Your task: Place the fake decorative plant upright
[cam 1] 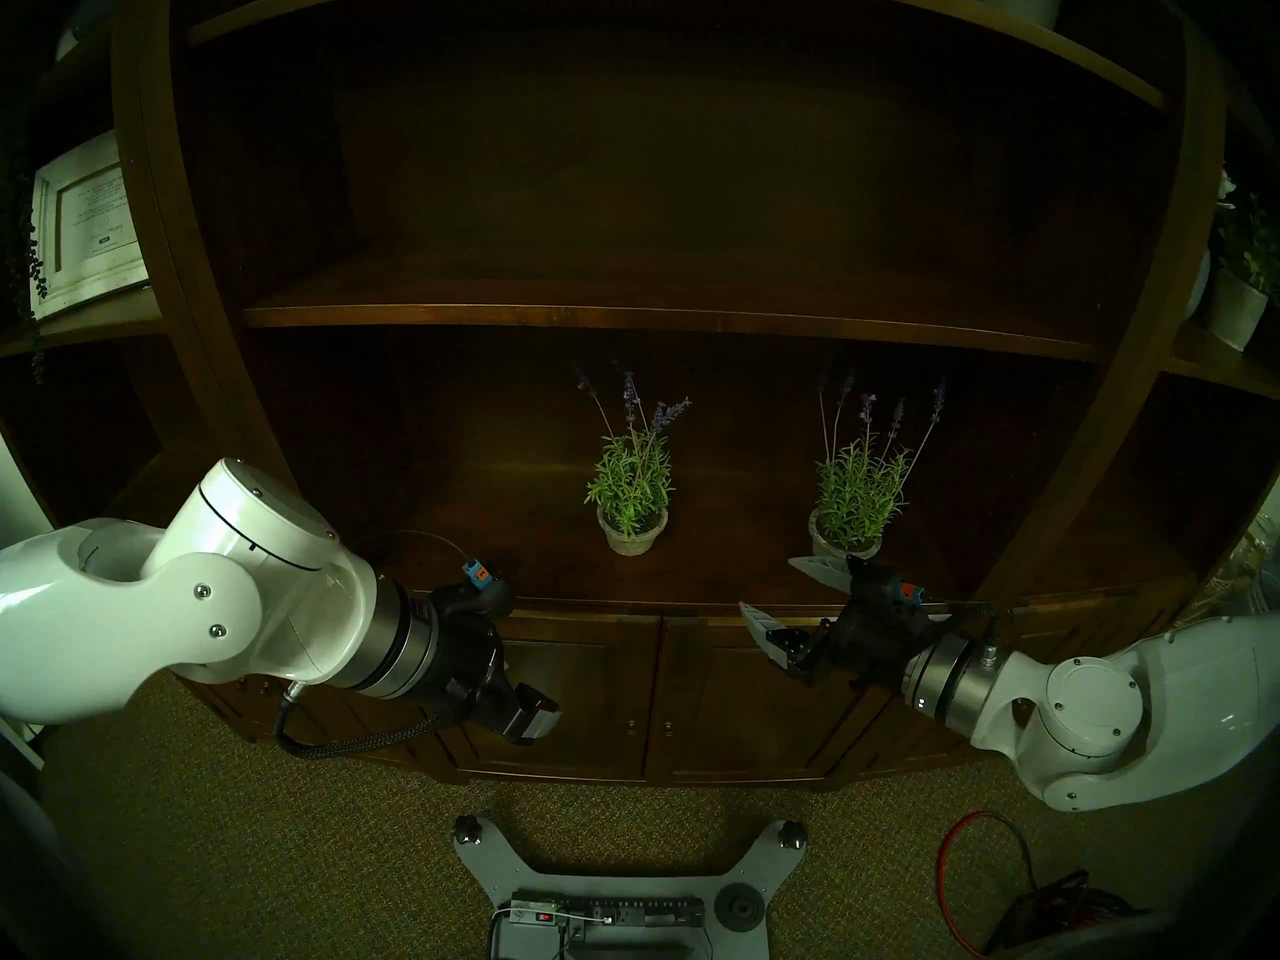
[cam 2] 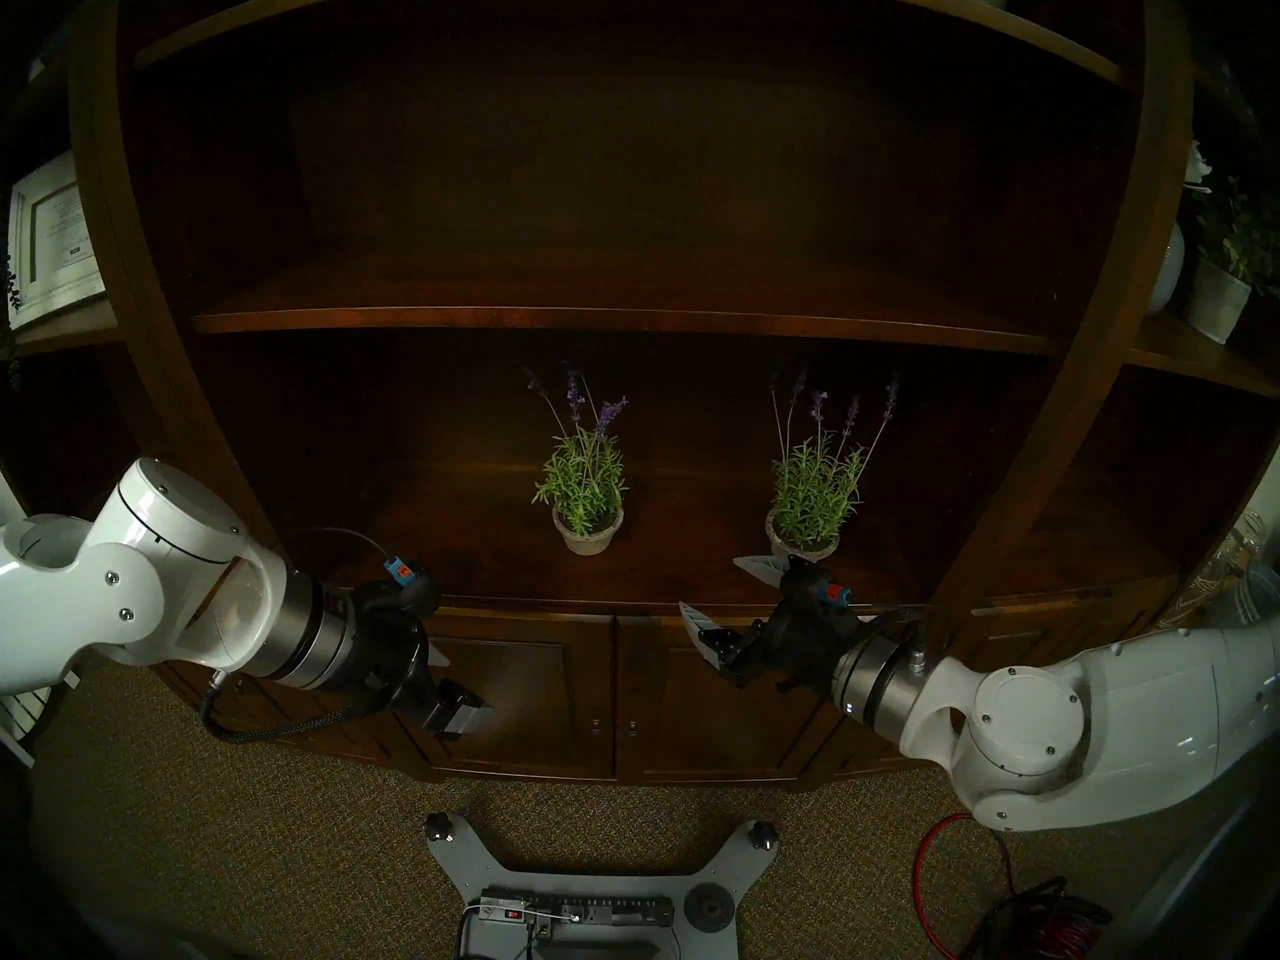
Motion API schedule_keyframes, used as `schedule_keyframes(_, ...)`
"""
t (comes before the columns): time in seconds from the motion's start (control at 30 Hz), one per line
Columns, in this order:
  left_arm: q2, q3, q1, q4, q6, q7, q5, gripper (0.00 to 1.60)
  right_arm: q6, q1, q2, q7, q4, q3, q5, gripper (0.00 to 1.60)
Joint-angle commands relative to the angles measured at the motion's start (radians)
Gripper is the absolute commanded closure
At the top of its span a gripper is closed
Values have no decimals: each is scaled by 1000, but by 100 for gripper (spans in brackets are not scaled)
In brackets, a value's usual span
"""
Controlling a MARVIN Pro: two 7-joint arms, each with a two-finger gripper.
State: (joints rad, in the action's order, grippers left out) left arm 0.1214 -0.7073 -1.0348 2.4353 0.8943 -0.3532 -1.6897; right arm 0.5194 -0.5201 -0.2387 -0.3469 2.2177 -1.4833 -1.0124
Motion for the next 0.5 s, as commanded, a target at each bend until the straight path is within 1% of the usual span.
schedule_keyframes(0.0, -11, -1, -16, 8, -27, 16, 44, 0, 8, -15, 0, -1, 5, 15, 1, 0)
schedule_keyframes(0.47, -20, 5, -62, 8, -80, 47, 134, 0, 8, -15, -3, -3, 5, 15, 1, 0)
